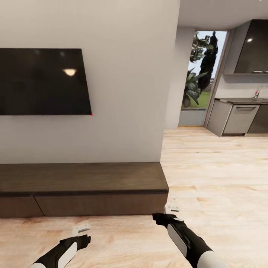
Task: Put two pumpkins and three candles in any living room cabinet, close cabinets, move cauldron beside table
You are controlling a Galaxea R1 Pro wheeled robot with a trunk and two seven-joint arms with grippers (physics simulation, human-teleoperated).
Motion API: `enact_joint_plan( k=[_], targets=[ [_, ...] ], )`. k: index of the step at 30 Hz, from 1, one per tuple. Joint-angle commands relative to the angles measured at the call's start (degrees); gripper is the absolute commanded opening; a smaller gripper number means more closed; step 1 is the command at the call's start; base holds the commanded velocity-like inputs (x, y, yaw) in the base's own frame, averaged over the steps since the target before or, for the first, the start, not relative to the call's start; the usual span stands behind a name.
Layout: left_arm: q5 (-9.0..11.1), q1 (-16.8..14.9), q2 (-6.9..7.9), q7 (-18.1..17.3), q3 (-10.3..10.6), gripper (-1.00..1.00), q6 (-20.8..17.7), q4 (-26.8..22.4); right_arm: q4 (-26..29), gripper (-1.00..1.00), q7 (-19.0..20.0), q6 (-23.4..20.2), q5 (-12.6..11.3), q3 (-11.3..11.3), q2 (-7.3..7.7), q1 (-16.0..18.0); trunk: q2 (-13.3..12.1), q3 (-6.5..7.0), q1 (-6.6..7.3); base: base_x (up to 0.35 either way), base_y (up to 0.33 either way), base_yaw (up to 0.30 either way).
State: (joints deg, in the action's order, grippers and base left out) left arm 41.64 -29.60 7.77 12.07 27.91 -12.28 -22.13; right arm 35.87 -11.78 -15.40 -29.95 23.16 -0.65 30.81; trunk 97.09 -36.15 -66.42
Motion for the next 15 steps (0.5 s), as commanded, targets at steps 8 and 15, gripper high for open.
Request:
enact_joint_plan(
  k=[8, 15],
  targets=[
    [0.4, 0.0, 0.07, 0.4, 0.5, 1.00, -0.2, -0.2, -0.1, 1.00, -0.5, -0.1, -0.5, 0.4, 0.04, 0.0, -3.2, 1.38, 1.77, 0.000, 0.000, 0.000],
    [0.2, 0.0, 0.09, 0.4, 0.5, 1.00, 0.0, -0.1, -0.2, 1.00, -0.5, -0.1, -0.4, 0.4, 0.05, 0.0, -6.0, 2.64, 3.30, 0.000, 0.000, 0.000]
  ],
)
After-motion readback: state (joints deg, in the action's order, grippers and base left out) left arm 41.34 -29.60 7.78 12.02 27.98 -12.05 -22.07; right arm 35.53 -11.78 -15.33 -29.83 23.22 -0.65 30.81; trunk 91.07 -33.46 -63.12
